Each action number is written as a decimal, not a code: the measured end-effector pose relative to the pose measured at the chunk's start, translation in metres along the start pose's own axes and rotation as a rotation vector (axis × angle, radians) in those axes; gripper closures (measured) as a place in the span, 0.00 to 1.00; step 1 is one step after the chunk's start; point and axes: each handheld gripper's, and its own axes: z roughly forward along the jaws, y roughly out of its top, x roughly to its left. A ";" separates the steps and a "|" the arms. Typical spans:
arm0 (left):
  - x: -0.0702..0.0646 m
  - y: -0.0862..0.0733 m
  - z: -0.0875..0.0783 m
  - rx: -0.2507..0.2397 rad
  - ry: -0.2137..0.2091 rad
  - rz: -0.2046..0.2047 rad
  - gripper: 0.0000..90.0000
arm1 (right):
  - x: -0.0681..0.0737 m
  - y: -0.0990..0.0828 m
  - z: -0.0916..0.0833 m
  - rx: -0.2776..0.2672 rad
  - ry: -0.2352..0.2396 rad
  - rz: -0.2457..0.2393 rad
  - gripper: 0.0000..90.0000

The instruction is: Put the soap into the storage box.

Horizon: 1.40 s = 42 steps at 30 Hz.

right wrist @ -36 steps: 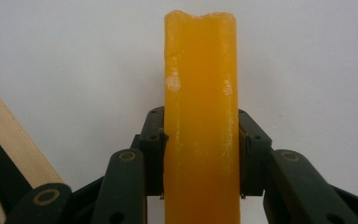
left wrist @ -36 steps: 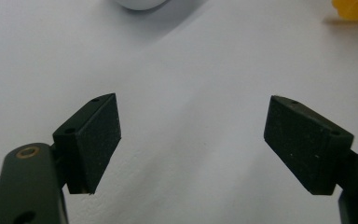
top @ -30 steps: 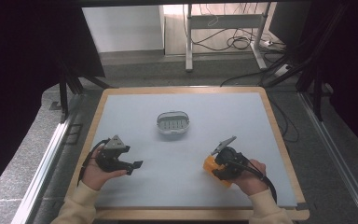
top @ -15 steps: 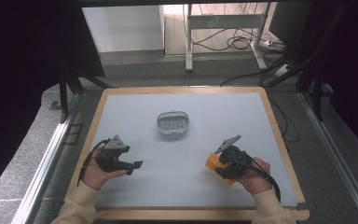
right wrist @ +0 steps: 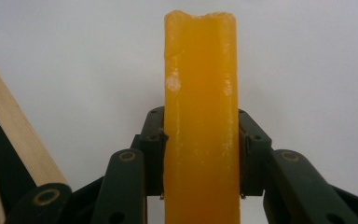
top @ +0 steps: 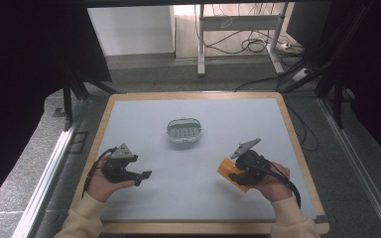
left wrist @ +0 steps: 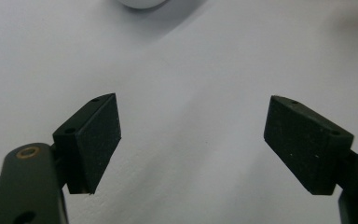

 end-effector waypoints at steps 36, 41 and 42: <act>0.000 0.000 0.000 0.001 0.000 0.008 0.21 | -0.025 0.050 0.006 -0.029 0.045 -0.091 0.68; -0.001 0.000 0.000 0.001 -0.001 0.007 0.21 | -0.027 0.053 0.008 -0.028 0.044 -0.094 0.68; -0.001 0.000 0.000 0.001 -0.001 0.008 0.21 | -0.028 0.054 0.009 -0.024 0.045 -0.090 0.68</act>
